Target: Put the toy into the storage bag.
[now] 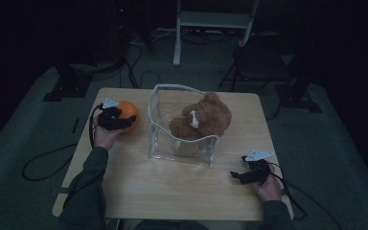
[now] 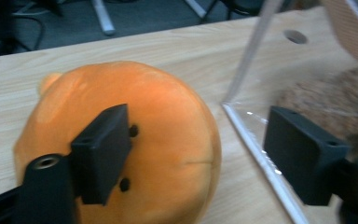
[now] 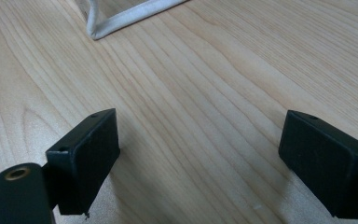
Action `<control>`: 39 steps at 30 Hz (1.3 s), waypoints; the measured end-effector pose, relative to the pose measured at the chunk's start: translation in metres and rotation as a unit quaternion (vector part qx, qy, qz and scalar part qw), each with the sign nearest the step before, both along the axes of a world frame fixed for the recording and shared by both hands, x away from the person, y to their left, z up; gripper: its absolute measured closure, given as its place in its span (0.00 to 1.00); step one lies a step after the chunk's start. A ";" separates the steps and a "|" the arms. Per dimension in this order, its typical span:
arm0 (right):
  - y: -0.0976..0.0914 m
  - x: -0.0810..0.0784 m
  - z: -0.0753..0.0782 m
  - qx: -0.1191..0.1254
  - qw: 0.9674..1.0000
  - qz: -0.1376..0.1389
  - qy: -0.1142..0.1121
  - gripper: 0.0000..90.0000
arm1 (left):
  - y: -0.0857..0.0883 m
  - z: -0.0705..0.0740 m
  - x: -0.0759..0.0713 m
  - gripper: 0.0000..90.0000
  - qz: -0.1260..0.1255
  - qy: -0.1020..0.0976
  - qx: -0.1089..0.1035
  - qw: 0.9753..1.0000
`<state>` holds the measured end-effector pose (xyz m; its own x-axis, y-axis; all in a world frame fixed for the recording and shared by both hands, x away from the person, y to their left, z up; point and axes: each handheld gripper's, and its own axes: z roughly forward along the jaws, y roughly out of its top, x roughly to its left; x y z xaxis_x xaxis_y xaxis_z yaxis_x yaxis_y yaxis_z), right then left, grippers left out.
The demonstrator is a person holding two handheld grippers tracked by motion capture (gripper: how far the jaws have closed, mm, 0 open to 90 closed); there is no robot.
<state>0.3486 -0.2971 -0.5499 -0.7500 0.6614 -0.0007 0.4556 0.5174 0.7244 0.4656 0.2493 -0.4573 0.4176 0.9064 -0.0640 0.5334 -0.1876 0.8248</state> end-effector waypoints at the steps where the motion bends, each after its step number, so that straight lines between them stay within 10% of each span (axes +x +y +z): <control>1: 0.000 0.000 0.000 0.000 1.000 0.000 0.000 0.13 | 0.001 0.000 0.000 0.21 0.007 -0.002 0.006 1.000; 14: 0.000 0.000 0.000 0.000 1.000 0.000 0.000 0.13 | 0.008 -0.006 0.009 0.16 0.093 -0.025 0.065 0.993; 39: 0.000 0.000 0.000 0.000 1.000 0.001 0.000 0.13 | 0.013 -0.017 0.028 0.16 0.134 -0.014 0.107 0.985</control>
<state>0.3485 -0.2971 -0.5499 -0.7509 0.6604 -0.0008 0.4550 0.5183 0.7241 0.4938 0.2624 -0.4744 0.1611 0.9758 0.1481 0.5647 -0.2142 0.7970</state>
